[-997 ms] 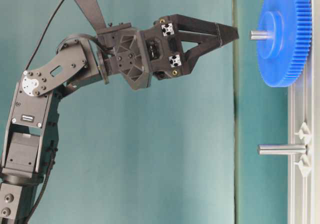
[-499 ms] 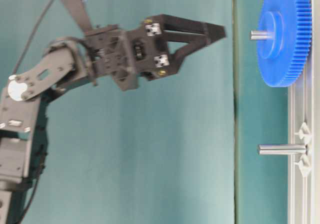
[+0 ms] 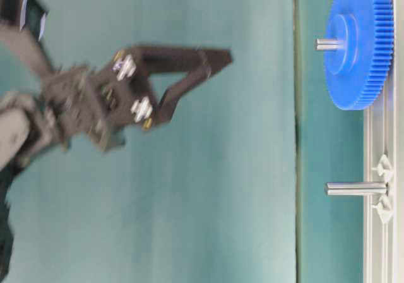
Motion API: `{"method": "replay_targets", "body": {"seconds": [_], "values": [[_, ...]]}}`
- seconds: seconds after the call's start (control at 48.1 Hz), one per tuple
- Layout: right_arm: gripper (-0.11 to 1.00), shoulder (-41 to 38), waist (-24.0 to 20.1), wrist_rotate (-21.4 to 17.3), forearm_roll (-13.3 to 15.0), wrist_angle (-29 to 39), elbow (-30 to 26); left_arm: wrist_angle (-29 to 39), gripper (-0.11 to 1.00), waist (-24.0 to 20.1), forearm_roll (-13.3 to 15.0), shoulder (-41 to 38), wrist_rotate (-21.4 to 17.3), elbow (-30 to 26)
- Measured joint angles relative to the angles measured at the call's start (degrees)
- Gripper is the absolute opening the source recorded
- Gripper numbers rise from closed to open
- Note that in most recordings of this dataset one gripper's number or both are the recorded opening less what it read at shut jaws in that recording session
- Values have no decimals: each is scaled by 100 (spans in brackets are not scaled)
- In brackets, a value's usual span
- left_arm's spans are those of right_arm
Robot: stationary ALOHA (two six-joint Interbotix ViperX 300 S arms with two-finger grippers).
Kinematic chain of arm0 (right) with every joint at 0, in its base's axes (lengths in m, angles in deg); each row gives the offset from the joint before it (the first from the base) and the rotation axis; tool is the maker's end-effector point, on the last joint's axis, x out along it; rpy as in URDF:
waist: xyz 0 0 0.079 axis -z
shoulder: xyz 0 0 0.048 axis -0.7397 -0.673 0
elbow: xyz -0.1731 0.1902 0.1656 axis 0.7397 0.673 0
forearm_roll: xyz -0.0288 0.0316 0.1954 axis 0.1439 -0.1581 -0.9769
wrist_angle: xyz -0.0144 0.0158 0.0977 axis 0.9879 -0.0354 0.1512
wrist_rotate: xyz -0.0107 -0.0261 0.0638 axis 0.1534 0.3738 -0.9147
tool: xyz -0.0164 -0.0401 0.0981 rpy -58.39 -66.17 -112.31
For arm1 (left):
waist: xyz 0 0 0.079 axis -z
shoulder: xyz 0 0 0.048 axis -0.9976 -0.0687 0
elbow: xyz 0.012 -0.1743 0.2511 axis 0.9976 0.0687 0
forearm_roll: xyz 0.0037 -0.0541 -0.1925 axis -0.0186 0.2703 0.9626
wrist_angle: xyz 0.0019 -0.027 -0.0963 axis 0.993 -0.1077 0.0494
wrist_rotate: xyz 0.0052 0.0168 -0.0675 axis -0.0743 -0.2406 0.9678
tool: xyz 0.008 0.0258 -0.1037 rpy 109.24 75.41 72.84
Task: Find the location of the shaft and insert the large gear.
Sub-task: 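Open the left gripper and pull it away from the gear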
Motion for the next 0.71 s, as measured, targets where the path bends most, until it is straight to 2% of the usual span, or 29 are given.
{"method": "replay_targets", "body": {"seconds": [0.187, 0.374, 0.706], "values": [[4, 9, 88, 0, 0, 0, 0, -246, 82, 0, 0, 536, 360, 694], [4, 26, 132, 9, 0, 9, 0, -475, 82, 44, 0, 1020, 466, 1239], [4, 62, 229, 0, 62, 9, 0, -1406, 82, 88, 0, 1802, 747, 2276]]}}
